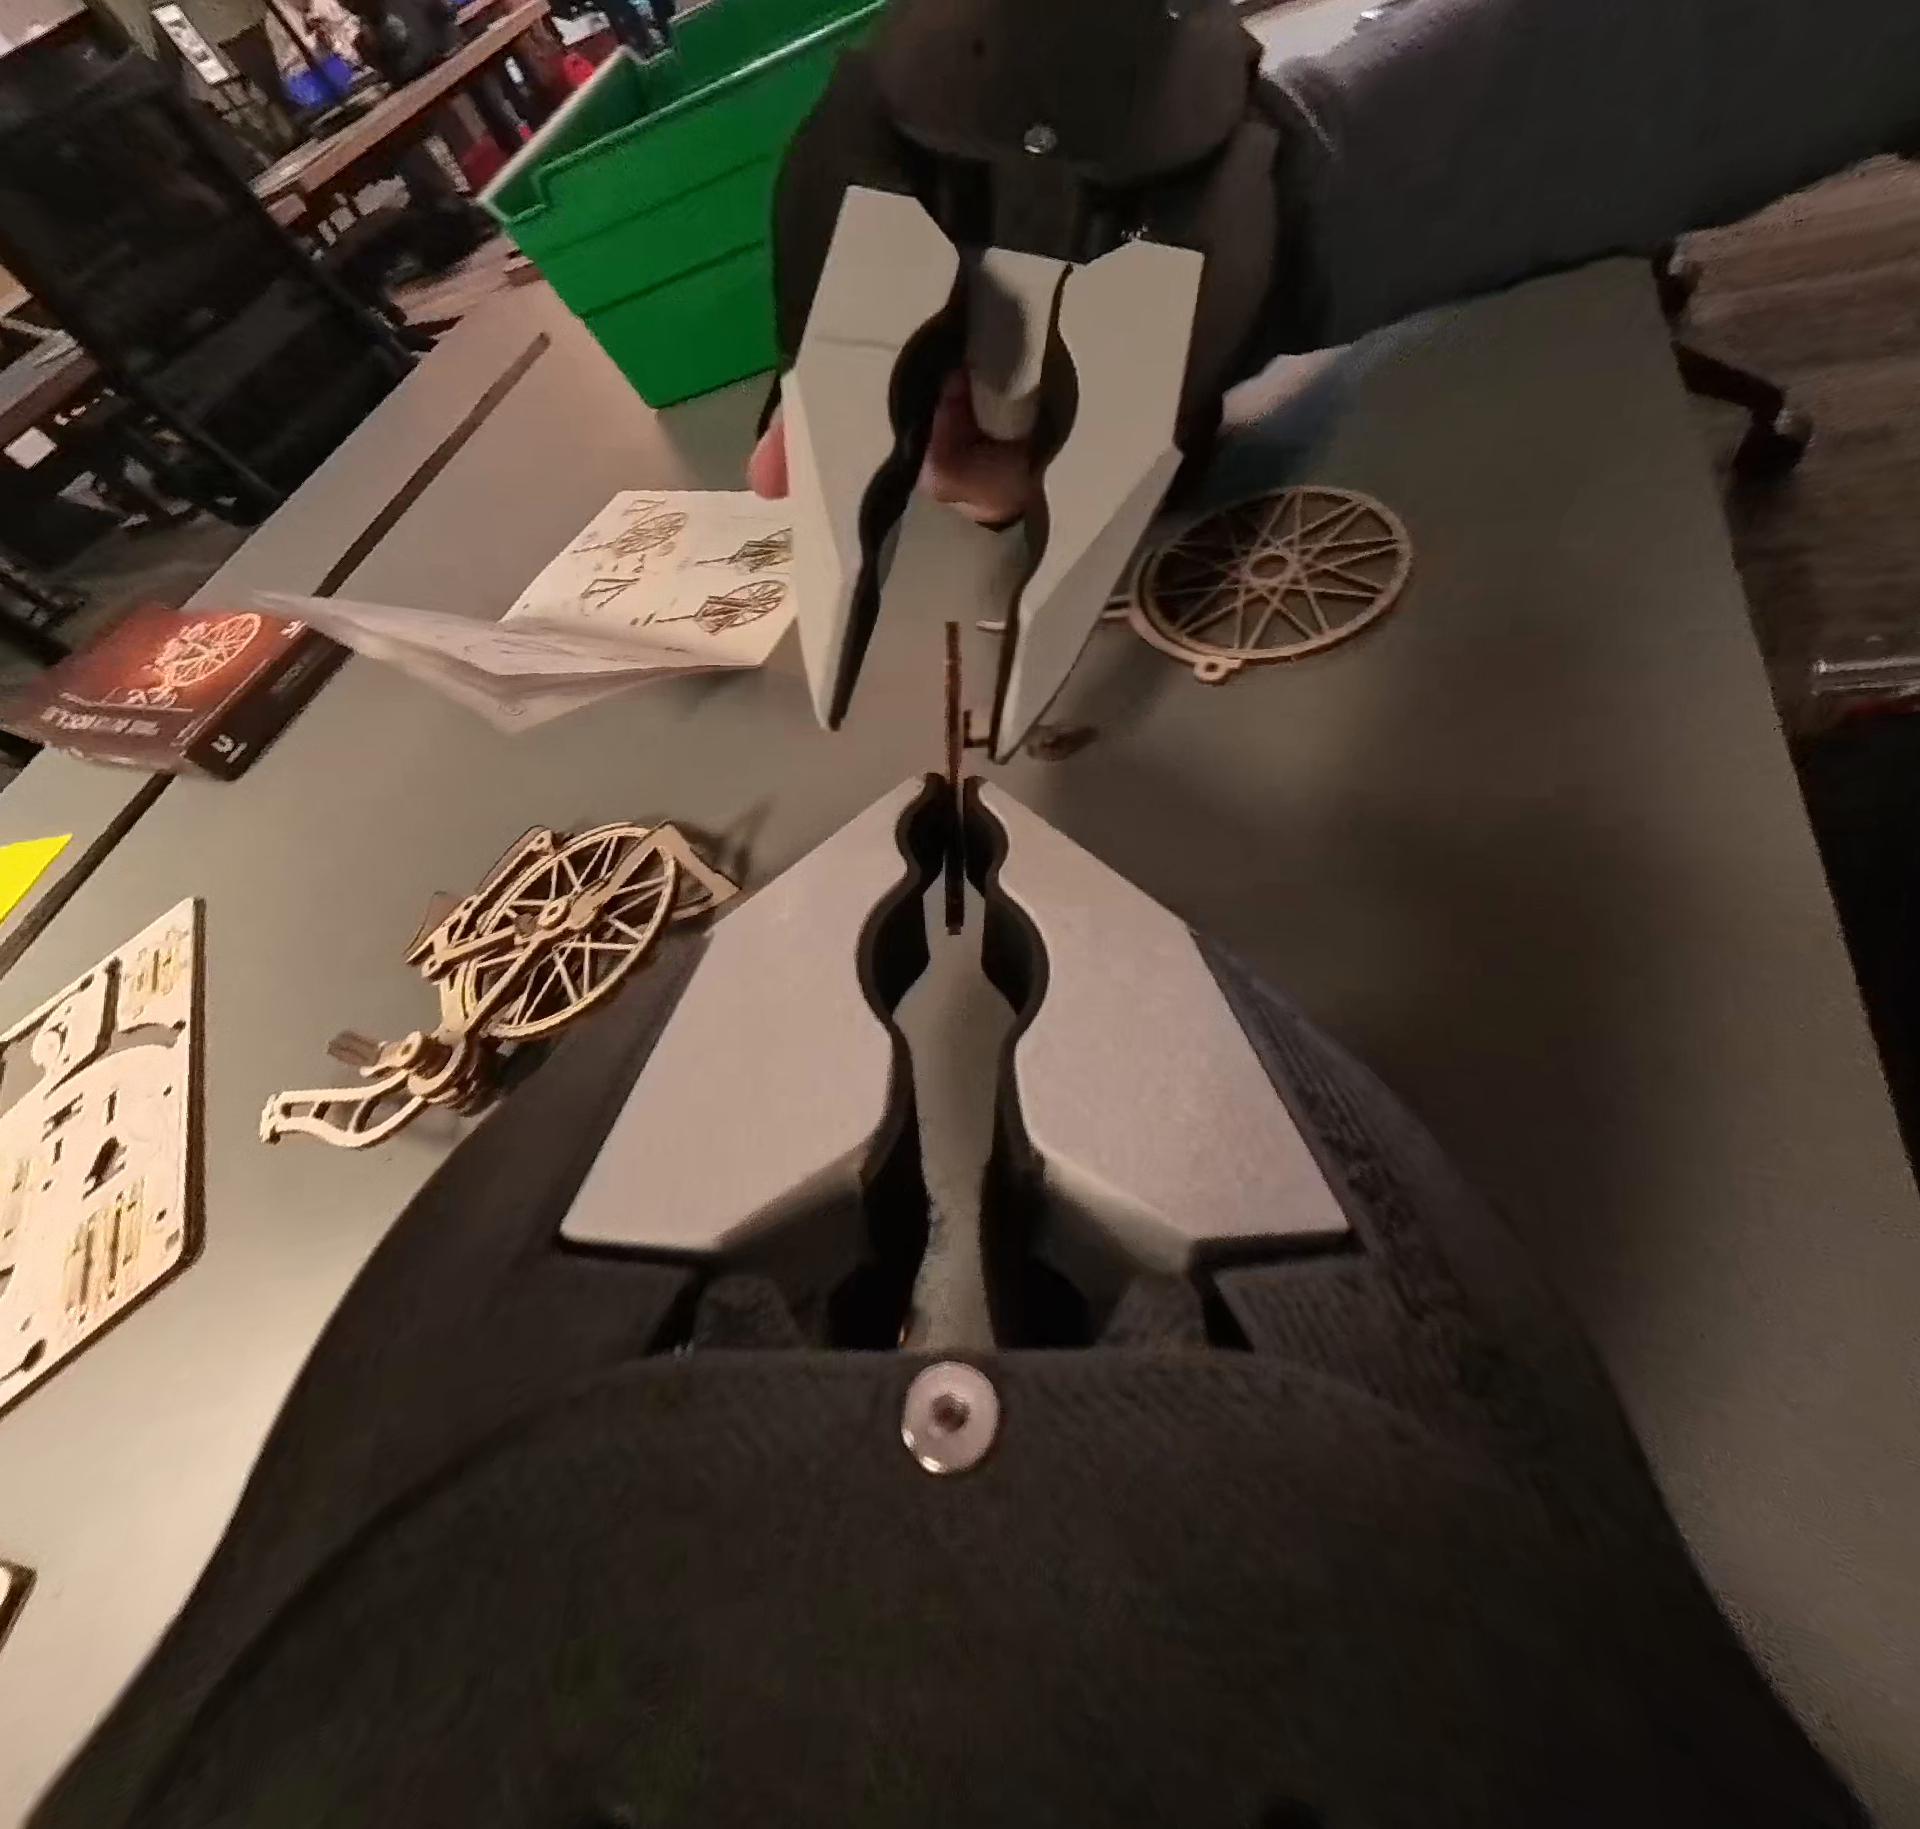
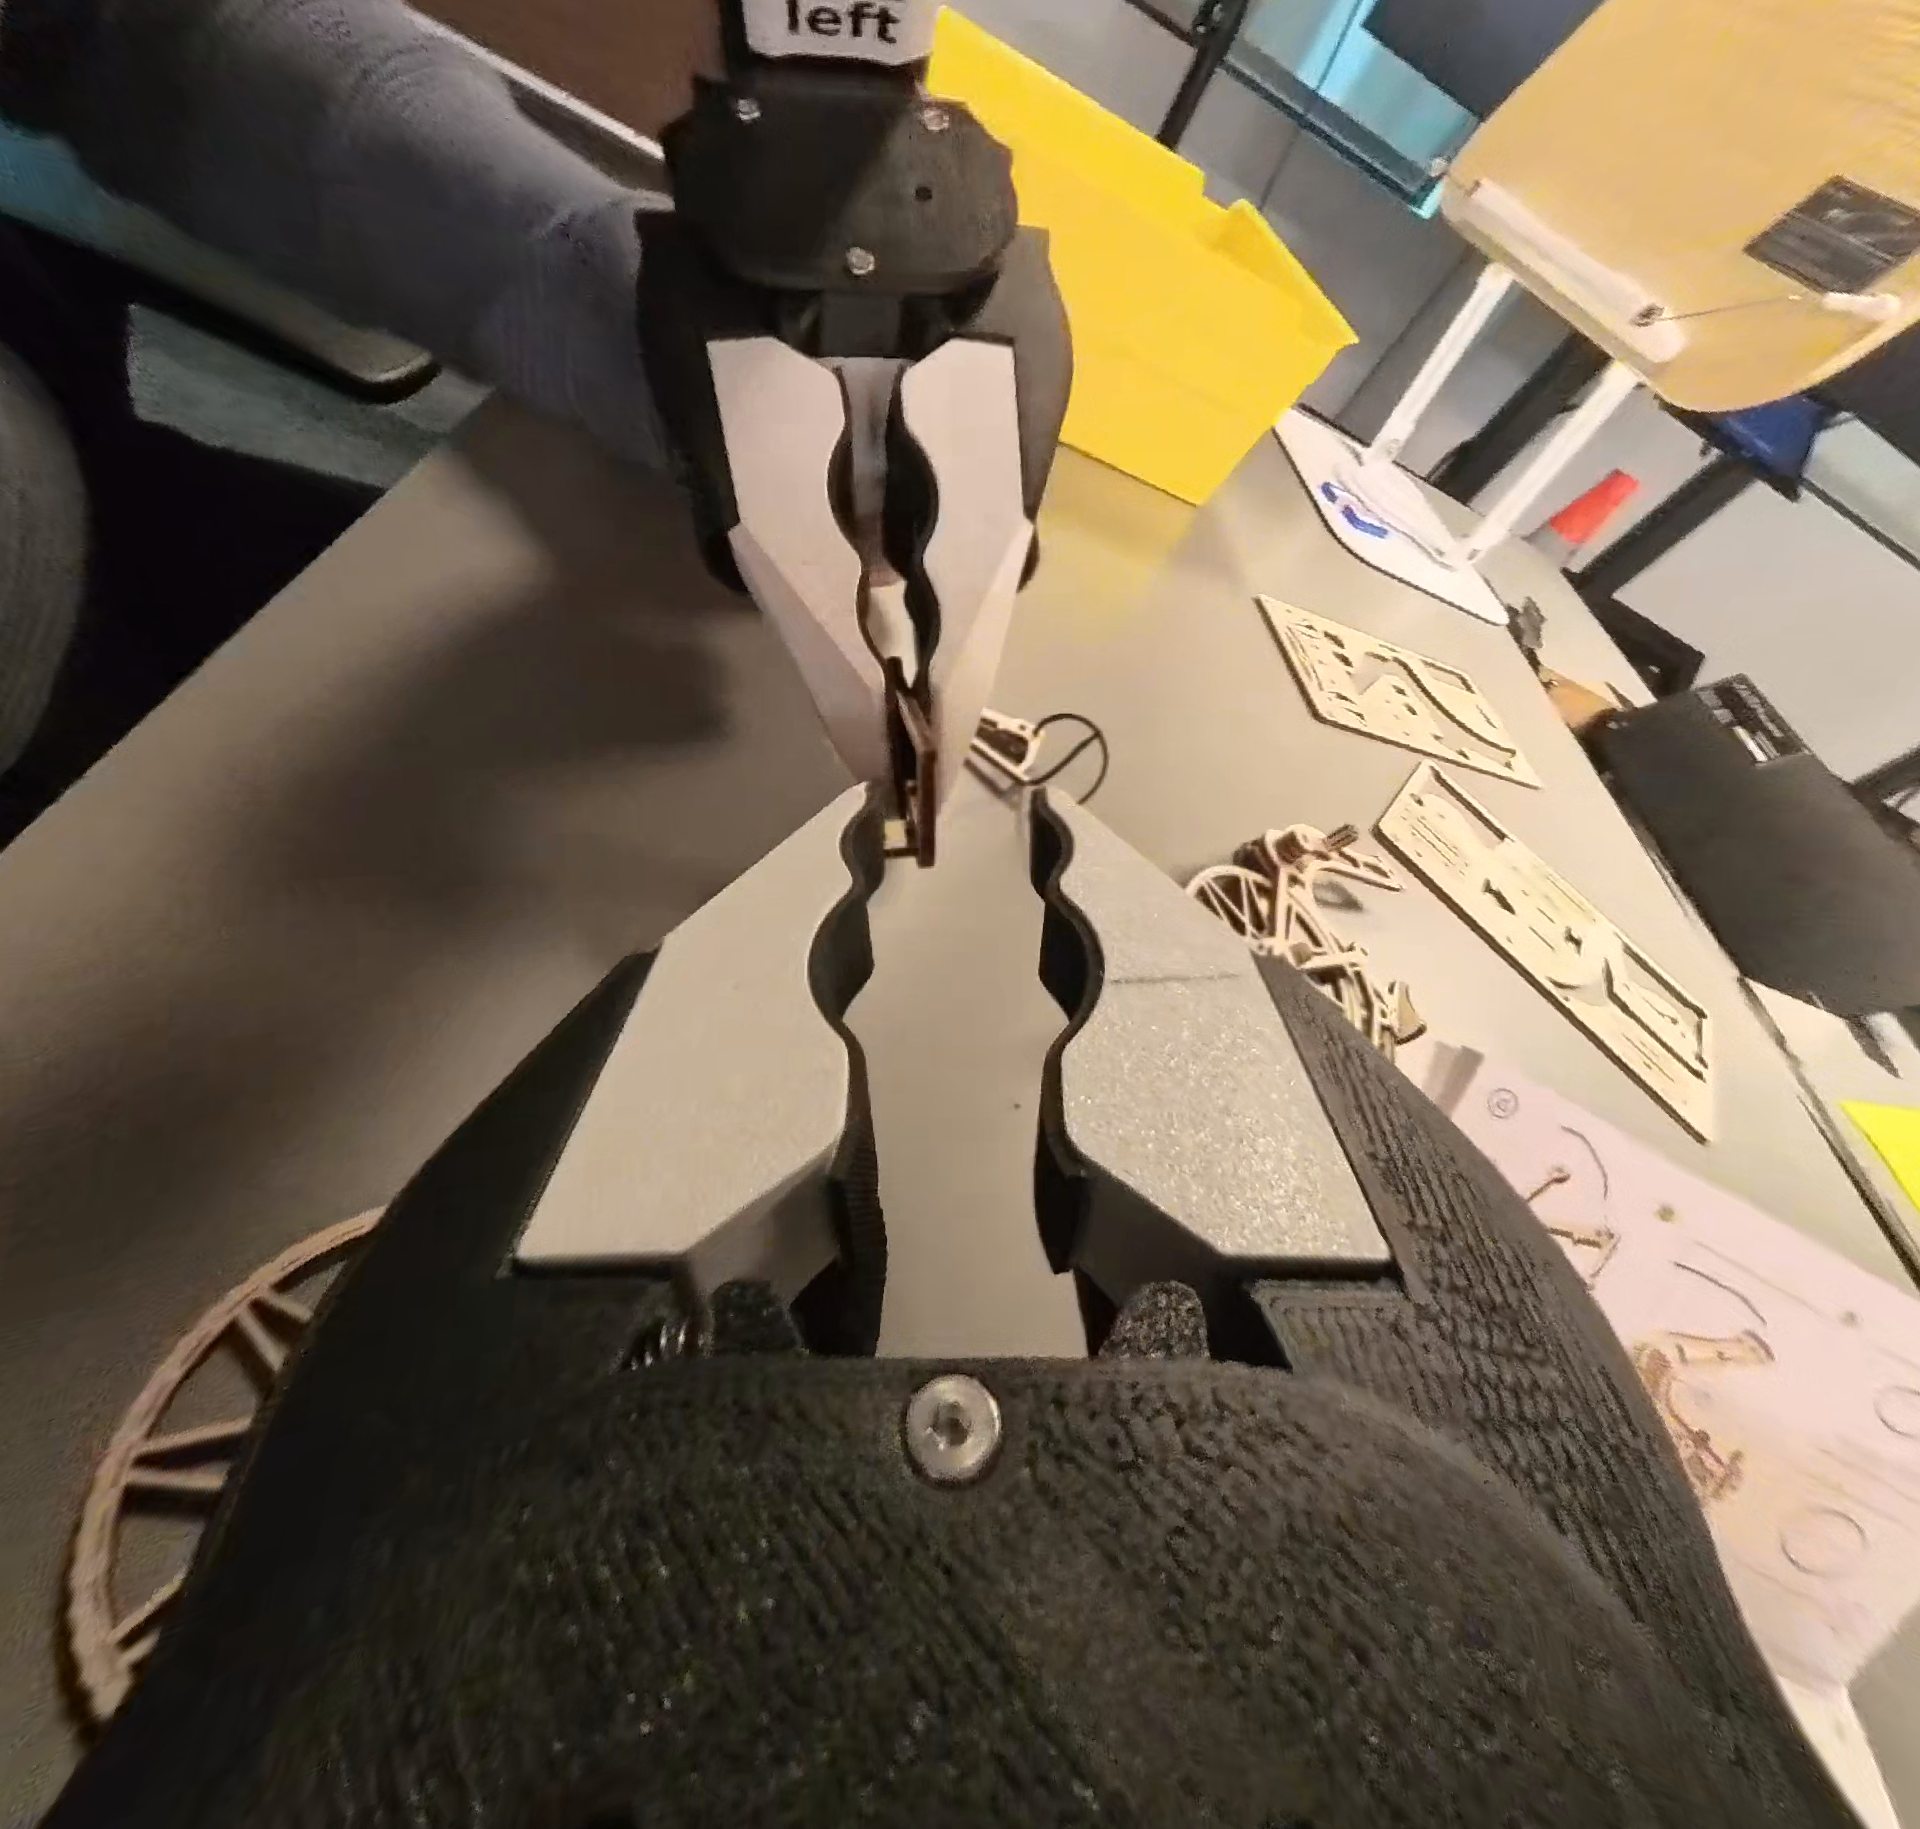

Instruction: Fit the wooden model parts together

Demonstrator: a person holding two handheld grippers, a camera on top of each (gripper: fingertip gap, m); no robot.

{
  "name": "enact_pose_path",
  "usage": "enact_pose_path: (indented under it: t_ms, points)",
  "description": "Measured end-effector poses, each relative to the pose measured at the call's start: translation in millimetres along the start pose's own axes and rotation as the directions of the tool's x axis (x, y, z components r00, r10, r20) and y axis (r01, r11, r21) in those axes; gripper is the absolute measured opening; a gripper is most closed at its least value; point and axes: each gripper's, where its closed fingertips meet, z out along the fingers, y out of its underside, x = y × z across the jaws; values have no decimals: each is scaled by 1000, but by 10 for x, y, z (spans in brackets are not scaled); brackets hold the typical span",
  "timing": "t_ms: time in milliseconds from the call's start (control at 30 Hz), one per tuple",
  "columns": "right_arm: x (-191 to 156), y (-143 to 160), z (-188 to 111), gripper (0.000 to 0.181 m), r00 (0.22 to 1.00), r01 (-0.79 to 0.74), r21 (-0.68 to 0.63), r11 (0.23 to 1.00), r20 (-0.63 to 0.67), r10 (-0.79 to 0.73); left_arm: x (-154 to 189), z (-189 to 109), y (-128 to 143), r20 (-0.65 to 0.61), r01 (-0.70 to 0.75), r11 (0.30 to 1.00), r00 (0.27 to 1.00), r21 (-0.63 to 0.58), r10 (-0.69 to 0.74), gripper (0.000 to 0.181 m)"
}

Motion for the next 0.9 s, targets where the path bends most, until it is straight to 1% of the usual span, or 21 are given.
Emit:
enact_pose_path:
  t_ms: [167, 233, 300, 367, 433, 500, 667, 767, 800, 900]
  points:
    - [-92, 55, -21, 36, 998, 67, -44, 997, 23, -66, 114, 40, 28, -15, -122, 992, 992, -23, 122, 2]
    - [-132, 93, -19, 35, 996, 92, -66, 994, 27, -90, 151, 61, 50, -12, -179, 983, 984, -41, 178, 2]
    - [-164, 126, -15, 33, 988, 153, -92, 984, 26, -151, 167, 83, 86, -2, -231, 971, 973, -66, 231, 2]
    - [-182, 131, -21, 33, 983, 185, -99, 978, 23, -183, 179, 95, 96, 2, -260, 963, 965, -74, 260, 2]
    - [-211, 149, -33, 39, 985, 172, -101, 980, 43, -168, 164, 92, 86, 8, -253, 965, 967, -66, 254, 2]
    - [-215, 174, -41, 39, 988, 151, -102, 983, 52, -146, 132, 74, 68, 15, -226, 973, 974, -51, 227, 2]
    - [-192, 169, -22, 19, 995, 83, -79, 993, 56, -79, 125, 61, 42, -14, -157, 987, 988, -28, 156, 2]
    - [-169, 129, -33, 16, 997, 32, -56, 998, 65, -28, 100, 44, 12, -34, -81, 997, 996, -6, 81, 2]
    - [-173, 119, -33, 12, 997, 18, -52, 998, 73, -14, 88, 38, 0, -38, -61, 998, 997, 3, 61, 2]
    - [-199, 123, -31, 10, 995, 4, -60, 998, 95, 2, 96, 33, 2, -55, -42, 999, 998, 5, 42, 2]
